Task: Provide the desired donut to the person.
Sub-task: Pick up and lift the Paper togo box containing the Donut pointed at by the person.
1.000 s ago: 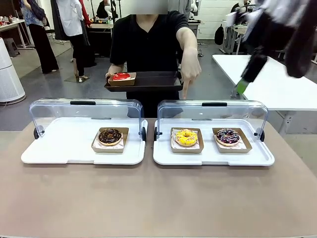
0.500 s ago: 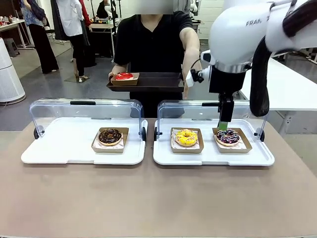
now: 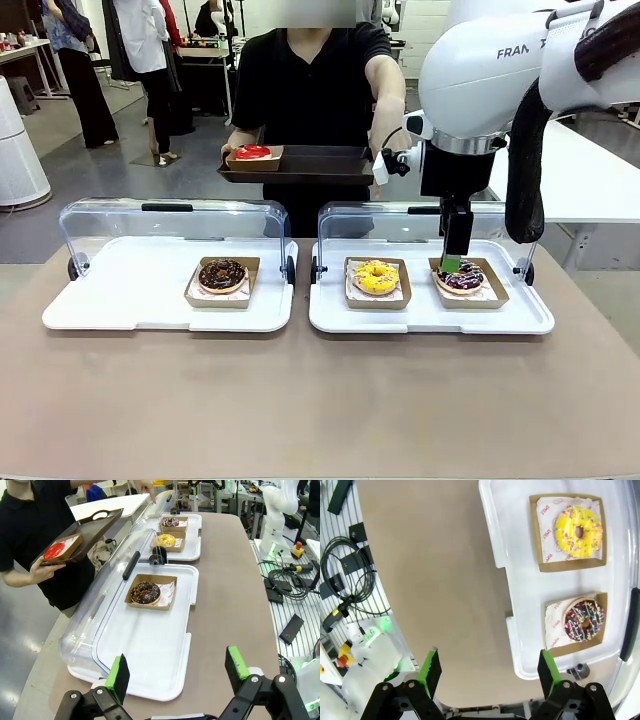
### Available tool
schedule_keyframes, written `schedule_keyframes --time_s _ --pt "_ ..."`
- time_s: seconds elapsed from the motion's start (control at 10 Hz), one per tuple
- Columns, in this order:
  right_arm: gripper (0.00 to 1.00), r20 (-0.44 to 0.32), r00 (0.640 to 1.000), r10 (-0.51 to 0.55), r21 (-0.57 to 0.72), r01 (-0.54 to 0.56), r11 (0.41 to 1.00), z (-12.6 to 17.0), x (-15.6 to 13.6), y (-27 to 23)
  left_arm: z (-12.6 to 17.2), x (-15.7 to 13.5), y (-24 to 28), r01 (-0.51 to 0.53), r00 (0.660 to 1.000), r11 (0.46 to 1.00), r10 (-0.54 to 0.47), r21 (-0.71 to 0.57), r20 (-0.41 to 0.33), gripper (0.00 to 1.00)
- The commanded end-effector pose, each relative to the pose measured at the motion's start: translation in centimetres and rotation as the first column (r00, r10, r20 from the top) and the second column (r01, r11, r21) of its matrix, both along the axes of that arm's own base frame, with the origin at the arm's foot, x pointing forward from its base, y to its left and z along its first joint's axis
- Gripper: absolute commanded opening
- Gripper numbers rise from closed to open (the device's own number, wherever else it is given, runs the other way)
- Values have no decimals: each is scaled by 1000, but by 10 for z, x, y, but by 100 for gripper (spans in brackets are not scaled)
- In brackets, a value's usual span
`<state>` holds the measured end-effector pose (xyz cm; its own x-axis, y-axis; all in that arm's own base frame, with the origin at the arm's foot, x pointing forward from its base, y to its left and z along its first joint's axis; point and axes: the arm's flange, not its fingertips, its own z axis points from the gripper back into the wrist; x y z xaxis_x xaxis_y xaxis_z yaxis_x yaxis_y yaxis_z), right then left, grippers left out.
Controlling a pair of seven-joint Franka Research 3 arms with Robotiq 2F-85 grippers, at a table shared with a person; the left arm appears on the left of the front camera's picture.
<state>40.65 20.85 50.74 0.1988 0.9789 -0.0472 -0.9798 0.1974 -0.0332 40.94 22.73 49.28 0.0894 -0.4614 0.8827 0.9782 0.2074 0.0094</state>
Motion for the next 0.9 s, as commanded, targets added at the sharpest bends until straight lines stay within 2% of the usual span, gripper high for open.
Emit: schedule_keyframes --time_s 0.0,0.4,0.5,0.8 --pt "100 8 1000 -1 -1 1 1000 -3 4 1 0 -2 1 0 1000 1000 0 1 4 100" --pt "100 -2 1000 1 0 -1 1000 -2 1 1 0 -2 1 0 1000 1000 0 1 4 100" --pt "100 53 994 92 48 -95 994 -16 1 18 0 -2 1 0 1000 1000 0 1 4 100" --pt "100 111 977 183 149 -198 969 -60 11 50 0 -2 1 0 1000 1000 0 1 4 100"
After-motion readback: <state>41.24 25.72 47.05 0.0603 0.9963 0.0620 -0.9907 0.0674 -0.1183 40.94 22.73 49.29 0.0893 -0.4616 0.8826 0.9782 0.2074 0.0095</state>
